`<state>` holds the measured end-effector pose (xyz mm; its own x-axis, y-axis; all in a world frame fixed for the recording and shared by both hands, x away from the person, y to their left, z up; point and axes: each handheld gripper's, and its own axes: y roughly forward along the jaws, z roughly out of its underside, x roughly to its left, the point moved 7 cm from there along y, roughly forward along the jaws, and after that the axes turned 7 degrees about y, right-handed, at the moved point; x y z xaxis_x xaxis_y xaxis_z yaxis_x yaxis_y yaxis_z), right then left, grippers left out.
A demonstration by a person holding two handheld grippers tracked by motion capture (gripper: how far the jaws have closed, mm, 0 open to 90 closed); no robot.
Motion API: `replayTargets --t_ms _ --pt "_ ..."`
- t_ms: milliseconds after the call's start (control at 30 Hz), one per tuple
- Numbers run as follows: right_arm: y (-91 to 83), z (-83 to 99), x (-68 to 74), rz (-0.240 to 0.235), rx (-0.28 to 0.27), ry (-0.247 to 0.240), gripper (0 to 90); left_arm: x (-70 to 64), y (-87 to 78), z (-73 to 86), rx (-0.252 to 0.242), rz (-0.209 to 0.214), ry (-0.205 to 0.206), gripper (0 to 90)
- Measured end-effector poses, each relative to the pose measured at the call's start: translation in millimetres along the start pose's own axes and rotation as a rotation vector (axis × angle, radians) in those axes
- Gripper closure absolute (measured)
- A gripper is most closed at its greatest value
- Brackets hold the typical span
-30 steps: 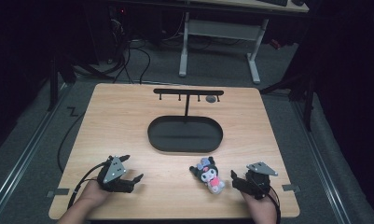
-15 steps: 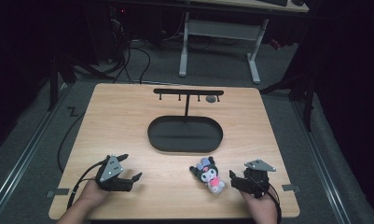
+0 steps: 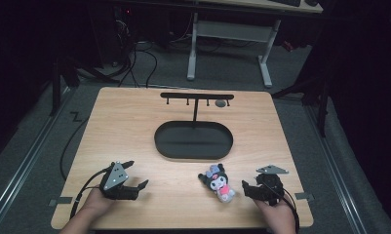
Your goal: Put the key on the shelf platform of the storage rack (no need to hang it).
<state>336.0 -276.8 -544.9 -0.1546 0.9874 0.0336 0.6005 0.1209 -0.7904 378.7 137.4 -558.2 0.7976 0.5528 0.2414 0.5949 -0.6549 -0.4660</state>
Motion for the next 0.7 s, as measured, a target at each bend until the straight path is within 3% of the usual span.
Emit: replayTargets --t_ms 333,500,700 --pt "0.0 -2.2 1.8 -0.004 0.070 -0.025 25.5 0.3 -0.1 -0.1 -0.002 0.001 -0.001 15.4" --pt "-0.5 -4.1 -1.3 0.016 0.106 -0.044 25.4 0.6 -0.2 -0.1 -0.001 0.004 -0.004 15.4" --pt "-0.2 -5.0 -4.9 0.013 0.143 -0.035 25.6 0.4 -0.2 0.0 0.000 0.005 -0.004 15.4"
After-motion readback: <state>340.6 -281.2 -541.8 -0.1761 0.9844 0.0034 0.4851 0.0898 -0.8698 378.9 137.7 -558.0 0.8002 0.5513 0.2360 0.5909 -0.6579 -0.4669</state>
